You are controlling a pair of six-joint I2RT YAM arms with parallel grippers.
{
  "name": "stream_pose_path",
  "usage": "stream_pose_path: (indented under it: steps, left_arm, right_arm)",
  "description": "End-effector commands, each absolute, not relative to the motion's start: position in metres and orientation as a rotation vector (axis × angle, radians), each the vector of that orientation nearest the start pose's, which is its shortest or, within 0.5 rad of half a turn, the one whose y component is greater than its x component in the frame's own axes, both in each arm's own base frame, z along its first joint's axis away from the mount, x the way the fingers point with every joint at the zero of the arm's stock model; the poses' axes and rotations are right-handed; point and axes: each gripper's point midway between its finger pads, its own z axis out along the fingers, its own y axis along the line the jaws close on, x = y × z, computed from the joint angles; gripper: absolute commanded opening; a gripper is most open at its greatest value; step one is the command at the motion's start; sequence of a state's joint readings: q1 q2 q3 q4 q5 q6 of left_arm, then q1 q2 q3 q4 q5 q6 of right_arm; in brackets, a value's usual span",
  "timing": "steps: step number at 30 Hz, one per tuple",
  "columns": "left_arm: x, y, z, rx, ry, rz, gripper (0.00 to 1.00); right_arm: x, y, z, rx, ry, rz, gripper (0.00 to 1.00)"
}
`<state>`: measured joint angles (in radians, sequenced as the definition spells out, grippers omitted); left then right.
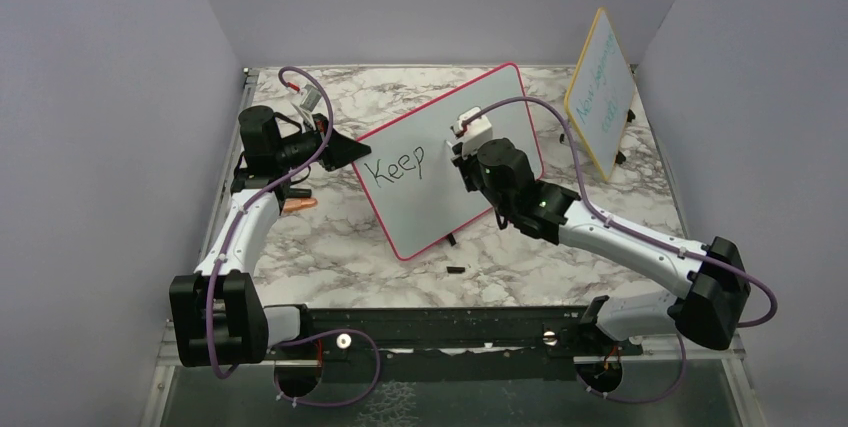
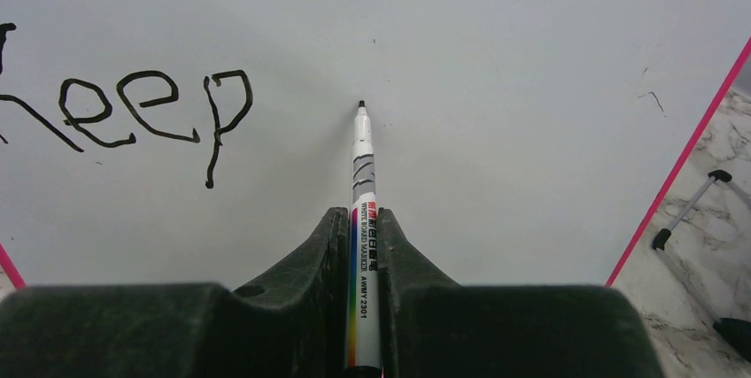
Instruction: Write a sentence on the whiteboard
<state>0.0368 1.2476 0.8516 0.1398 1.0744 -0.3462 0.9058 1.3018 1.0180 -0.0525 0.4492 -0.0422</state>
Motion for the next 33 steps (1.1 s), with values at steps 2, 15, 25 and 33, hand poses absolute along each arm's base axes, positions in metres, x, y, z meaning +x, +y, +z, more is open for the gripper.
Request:
stream_pose_path:
  steps: [2,15,25,33]
  left_arm:
    - [0.324,-0.151,0.227,0.448,1.85,-1.155,0.0]
    - [0.324,-0.151,0.227,0.449,1.85,-1.156,0.0]
    - [0.324,-0.151,0.227,0.448,1.85,-1.154,0.0]
    - [0.324,-0.151,0.227,0.447,1.852,-1.151,0.0]
  right_arm:
    - [0.32,0.282,0.256,-0.557,1.729,0.202,0.0]
    - [0.324,0.29,0.257,-0.579,1.719,0.224,0.0]
    - [0.317,0.296,0.252,-0.639,1.733,0.267,0.01]
    - [0.306,0.291,0.235,-0.692,1.797,0.262,0.01]
